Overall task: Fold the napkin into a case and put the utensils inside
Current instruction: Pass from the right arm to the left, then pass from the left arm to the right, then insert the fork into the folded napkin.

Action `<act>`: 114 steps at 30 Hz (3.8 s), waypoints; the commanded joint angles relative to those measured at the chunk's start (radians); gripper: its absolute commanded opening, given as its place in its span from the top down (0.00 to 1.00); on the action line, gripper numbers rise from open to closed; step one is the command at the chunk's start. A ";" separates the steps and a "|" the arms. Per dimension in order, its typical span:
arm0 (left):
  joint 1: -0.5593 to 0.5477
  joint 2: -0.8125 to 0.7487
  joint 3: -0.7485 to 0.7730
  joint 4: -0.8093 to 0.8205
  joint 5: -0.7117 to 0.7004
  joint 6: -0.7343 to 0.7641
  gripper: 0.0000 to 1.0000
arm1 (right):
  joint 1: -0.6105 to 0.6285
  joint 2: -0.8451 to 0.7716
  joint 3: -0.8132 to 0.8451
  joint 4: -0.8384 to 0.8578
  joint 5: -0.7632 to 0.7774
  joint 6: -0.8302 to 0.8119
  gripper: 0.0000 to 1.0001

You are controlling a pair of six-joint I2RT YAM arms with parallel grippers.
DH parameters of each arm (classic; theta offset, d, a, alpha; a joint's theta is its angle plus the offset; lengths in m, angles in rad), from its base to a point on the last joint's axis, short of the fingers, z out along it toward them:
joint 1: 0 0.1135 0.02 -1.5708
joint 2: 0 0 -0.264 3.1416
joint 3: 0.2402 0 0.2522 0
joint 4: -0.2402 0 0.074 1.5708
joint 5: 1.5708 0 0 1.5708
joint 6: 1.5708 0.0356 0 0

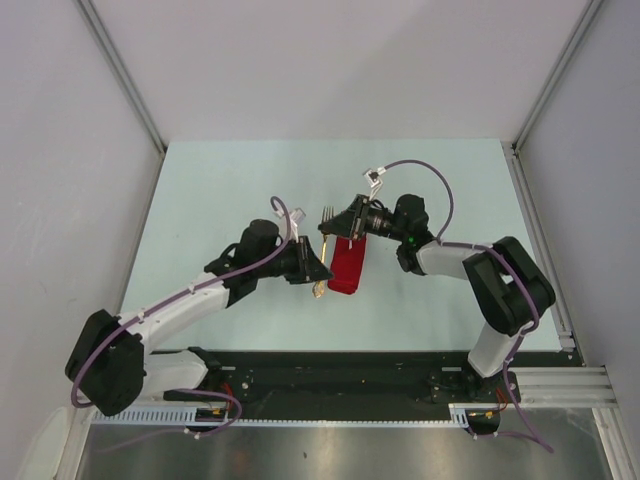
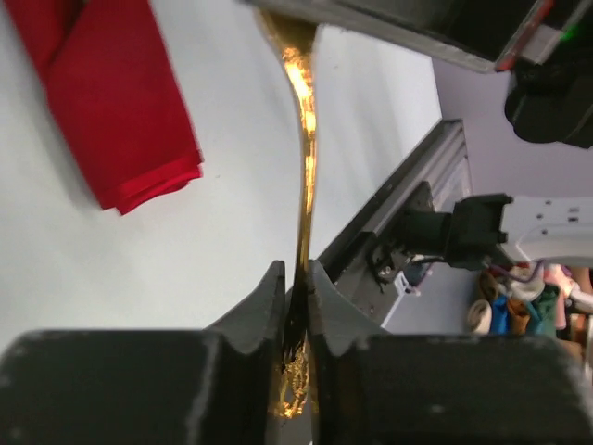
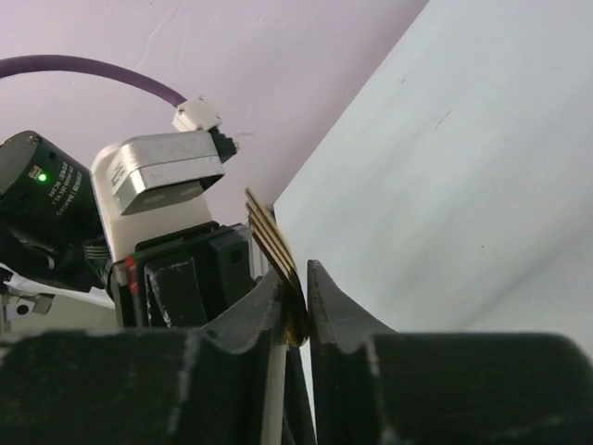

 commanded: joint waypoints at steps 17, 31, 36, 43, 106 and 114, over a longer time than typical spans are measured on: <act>-0.004 -0.018 0.045 0.064 0.072 -0.001 1.00 | -0.066 -0.113 0.221 -0.593 -0.103 -0.573 0.68; 0.015 -0.013 -0.032 0.259 0.184 -0.130 1.00 | -0.112 -0.169 0.175 -0.536 -0.207 -0.549 0.67; 0.018 0.016 0.008 0.166 0.146 -0.084 0.90 | -0.135 -0.145 0.177 -0.513 -0.246 -0.544 1.00; 0.021 -0.094 0.034 -0.054 -0.303 -0.073 0.25 | -0.263 -0.047 0.272 -0.569 -0.233 -0.724 1.00; -0.053 0.490 -0.081 0.433 -0.112 -0.211 1.00 | -0.294 0.398 0.634 -0.975 -0.333 -1.098 1.00; -0.053 0.497 -0.086 0.447 -0.116 -0.212 1.00 | -0.267 0.413 0.637 -1.035 -0.361 -1.118 1.00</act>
